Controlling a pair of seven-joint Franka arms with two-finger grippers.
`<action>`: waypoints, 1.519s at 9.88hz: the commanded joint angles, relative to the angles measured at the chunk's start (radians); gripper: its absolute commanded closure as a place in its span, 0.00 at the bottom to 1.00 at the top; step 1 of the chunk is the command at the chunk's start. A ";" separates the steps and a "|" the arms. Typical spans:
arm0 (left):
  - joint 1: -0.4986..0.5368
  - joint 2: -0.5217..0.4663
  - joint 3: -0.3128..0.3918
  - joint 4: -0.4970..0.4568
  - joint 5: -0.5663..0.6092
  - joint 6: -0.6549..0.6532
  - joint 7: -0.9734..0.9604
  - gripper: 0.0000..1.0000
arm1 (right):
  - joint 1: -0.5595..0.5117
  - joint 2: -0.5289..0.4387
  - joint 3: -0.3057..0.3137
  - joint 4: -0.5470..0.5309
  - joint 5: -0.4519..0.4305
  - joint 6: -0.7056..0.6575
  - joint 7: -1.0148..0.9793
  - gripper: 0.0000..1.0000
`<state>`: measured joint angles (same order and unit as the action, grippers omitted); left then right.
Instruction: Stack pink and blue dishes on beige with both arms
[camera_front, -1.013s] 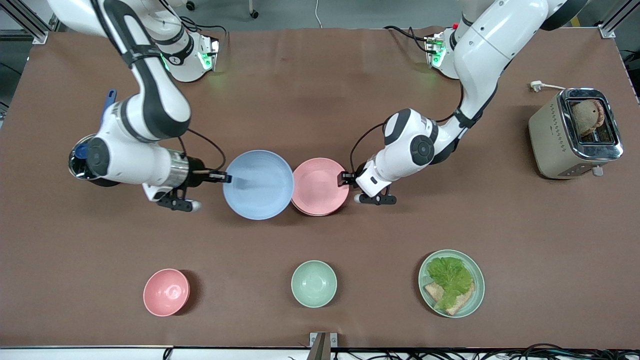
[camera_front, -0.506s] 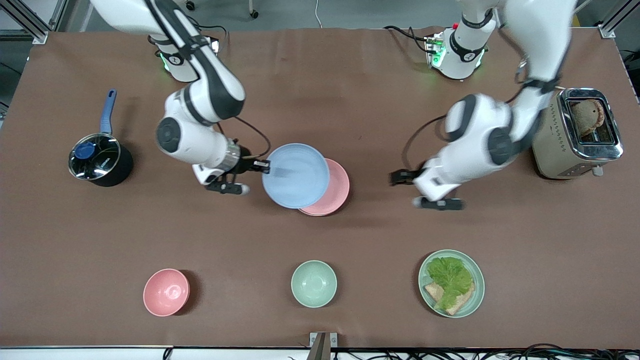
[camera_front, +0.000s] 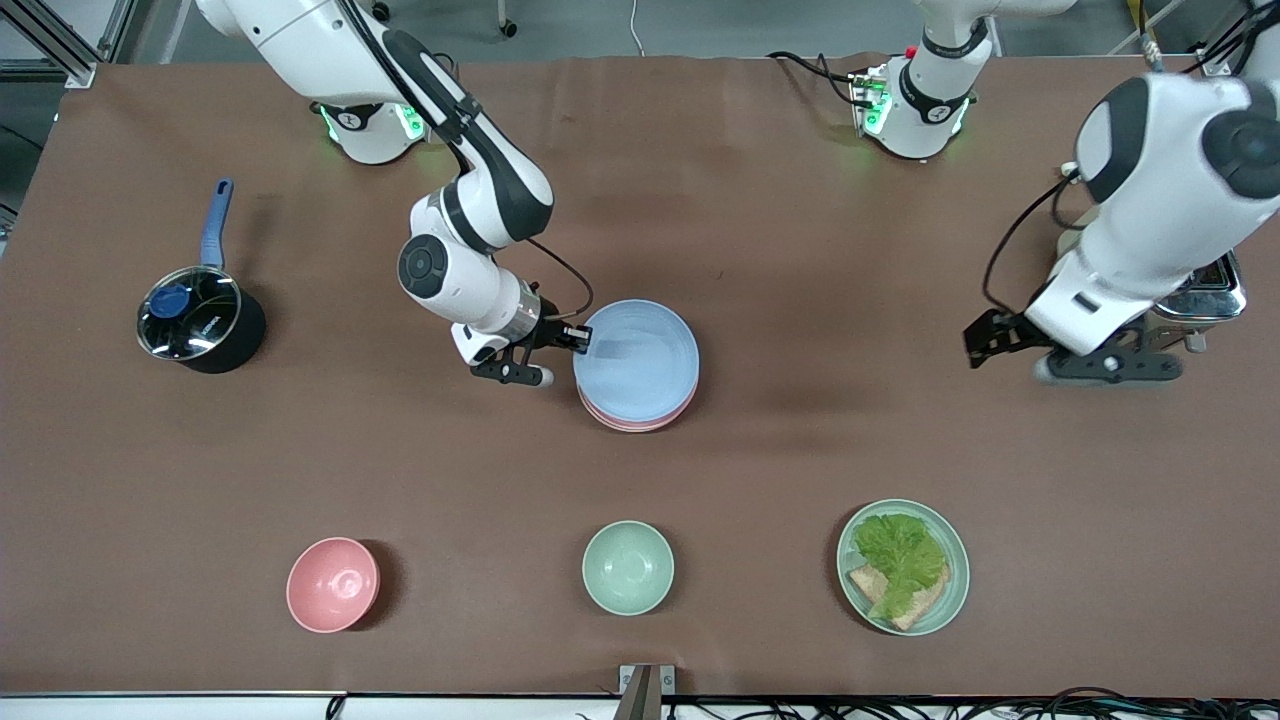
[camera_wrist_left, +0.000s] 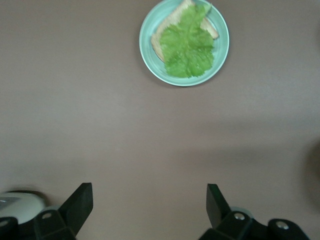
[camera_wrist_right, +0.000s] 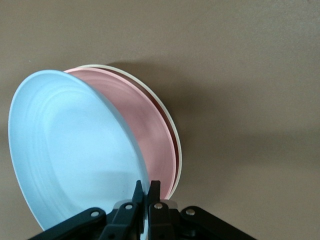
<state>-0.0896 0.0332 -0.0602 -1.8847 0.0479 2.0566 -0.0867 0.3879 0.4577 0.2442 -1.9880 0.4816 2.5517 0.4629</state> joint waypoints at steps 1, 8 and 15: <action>0.004 -0.062 0.032 -0.037 0.020 -0.018 0.056 0.00 | 0.000 0.006 0.007 0.002 -0.008 0.010 0.020 0.92; -0.009 -0.084 0.111 0.373 0.014 -0.490 0.136 0.00 | -0.081 -0.133 -0.043 0.021 -0.070 -0.141 0.008 0.00; -0.002 -0.118 0.125 0.407 -0.028 -0.630 0.119 0.00 | -0.288 -0.407 -0.348 0.354 -0.368 -0.819 -0.191 0.00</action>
<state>-0.0893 -0.0901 0.0598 -1.4567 0.0339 1.4431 0.0394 0.1050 0.0241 -0.0826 -1.7152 0.1442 1.8159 0.2682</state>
